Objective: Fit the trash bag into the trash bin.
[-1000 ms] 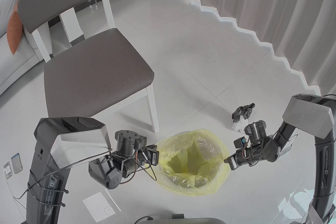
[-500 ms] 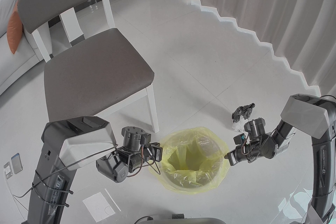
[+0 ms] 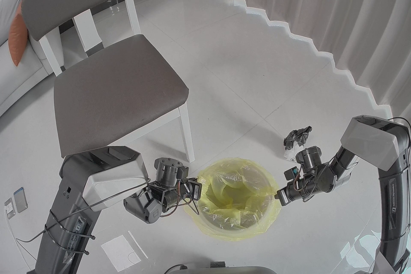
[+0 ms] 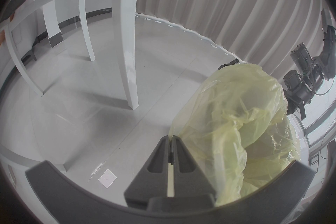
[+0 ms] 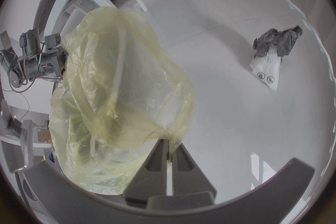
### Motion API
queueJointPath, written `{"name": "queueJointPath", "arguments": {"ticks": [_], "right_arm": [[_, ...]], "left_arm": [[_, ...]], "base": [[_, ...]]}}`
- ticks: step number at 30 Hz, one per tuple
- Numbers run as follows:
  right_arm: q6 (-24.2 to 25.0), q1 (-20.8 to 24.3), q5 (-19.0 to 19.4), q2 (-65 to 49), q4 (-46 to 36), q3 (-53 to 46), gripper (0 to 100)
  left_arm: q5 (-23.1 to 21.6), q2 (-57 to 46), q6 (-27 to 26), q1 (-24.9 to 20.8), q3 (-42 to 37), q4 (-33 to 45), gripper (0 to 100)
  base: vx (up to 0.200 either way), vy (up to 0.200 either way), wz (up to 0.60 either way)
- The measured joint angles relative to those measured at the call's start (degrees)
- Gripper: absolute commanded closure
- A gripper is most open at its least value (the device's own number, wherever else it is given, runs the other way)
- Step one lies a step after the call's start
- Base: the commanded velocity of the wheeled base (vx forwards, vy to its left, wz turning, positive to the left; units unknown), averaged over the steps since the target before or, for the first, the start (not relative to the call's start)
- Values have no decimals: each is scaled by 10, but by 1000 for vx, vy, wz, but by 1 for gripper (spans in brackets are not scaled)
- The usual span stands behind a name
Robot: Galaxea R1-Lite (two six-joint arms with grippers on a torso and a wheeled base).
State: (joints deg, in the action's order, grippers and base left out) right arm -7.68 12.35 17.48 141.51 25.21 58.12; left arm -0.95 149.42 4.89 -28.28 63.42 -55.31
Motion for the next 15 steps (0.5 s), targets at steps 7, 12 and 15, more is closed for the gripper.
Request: {"name": "queueJointPath", "arguments": {"ticks": [7, 12, 15], "right_arm": [[-1, -2, 0, 0, 4, -1, 100], [0, -17, 0, 1, 6, 16, 100], [0, -28, 0, 1, 3, 30, 100]], "left_arm": [[2, 0, 9, -2, 4, -11, 100], [5, -1, 25, -2, 19, -20, 100], [6, 0, 27, -4, 30, -19, 100]], "base": [[0, 0, 0], [0, 0, 0], [0, 0, 0]]}}
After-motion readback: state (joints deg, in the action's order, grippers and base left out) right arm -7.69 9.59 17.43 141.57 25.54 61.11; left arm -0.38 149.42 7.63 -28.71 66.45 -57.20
